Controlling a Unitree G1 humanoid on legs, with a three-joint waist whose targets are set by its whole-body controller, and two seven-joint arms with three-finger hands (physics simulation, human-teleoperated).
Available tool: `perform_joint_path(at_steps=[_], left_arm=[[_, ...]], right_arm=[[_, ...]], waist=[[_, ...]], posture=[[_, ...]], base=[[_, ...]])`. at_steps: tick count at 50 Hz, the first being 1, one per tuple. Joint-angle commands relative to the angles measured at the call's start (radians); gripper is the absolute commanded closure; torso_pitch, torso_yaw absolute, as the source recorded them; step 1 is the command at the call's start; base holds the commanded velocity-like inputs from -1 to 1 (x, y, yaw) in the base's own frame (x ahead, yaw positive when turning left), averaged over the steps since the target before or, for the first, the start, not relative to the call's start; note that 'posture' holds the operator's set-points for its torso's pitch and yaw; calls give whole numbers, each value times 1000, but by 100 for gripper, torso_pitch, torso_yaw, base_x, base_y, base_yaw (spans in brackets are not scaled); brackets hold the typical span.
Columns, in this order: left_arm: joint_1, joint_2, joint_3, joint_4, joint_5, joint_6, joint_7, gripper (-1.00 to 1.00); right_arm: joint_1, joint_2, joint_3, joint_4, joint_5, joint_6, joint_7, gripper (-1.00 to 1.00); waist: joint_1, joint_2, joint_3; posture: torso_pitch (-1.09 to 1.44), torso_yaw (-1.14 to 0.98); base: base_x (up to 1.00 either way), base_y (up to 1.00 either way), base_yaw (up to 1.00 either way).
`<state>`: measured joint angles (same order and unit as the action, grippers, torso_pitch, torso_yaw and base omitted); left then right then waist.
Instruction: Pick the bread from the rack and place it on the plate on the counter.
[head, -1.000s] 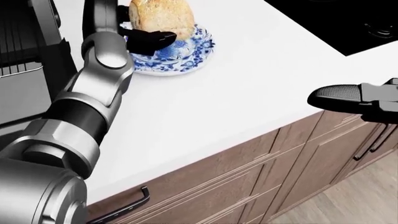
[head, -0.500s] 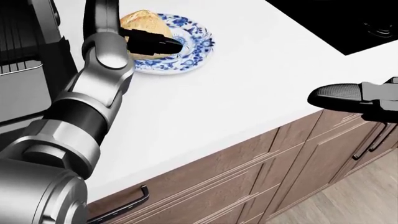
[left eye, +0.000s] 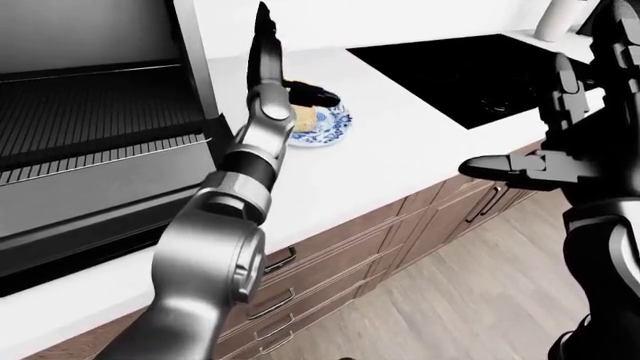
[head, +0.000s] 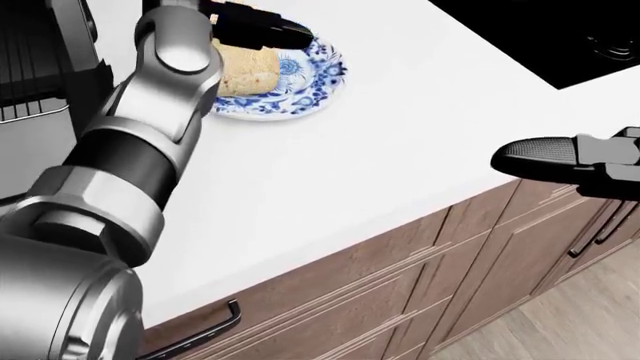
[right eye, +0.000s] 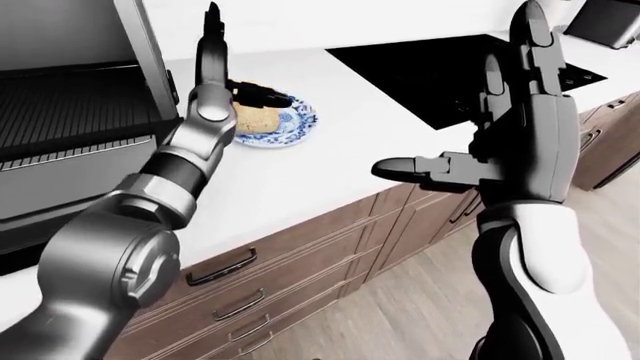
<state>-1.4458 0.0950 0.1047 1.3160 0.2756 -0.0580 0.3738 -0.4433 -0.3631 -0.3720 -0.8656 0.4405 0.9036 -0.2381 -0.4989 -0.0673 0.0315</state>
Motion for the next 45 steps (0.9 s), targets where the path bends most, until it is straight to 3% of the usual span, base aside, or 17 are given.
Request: perform_joint_path(at_steps=[1, 16, 25, 34, 45], left_arm=[[-52, 6, -4, -51, -7, -28, -12, -100], [-71, 9, -52, -227, -47, 6, -81, -100], [40, 4, -78, -602, -31, 196, -154, -100], [146, 6, -101, -973, 49, 413, -268, -100], [198, 24, -87, -1264, 93, 587, -381, -100]], right_arm=[[-25, -14, -11, -16, -4, -25, -3, -100], [-46, -21, 0, -3, 1, -23, -11, -100], [-45, -21, -3, -9, 4, -22, -9, -100], [-45, -15, 10, -2, -5, -33, -11, -100], [-64, -18, 15, 3, -13, -23, -6, -100]], waist=[[-1, 0, -28], [0, -2, -22], [-3, 2, -15], [-6, 6, -9], [-10, 10, -3]], posture=[[10, -43], [10, -43], [10, -43], [10, -43], [10, -43]], base=[[0, 0, 0], [0, 0, 0], [0, 0, 0], [0, 0, 0], [0, 0, 0]])
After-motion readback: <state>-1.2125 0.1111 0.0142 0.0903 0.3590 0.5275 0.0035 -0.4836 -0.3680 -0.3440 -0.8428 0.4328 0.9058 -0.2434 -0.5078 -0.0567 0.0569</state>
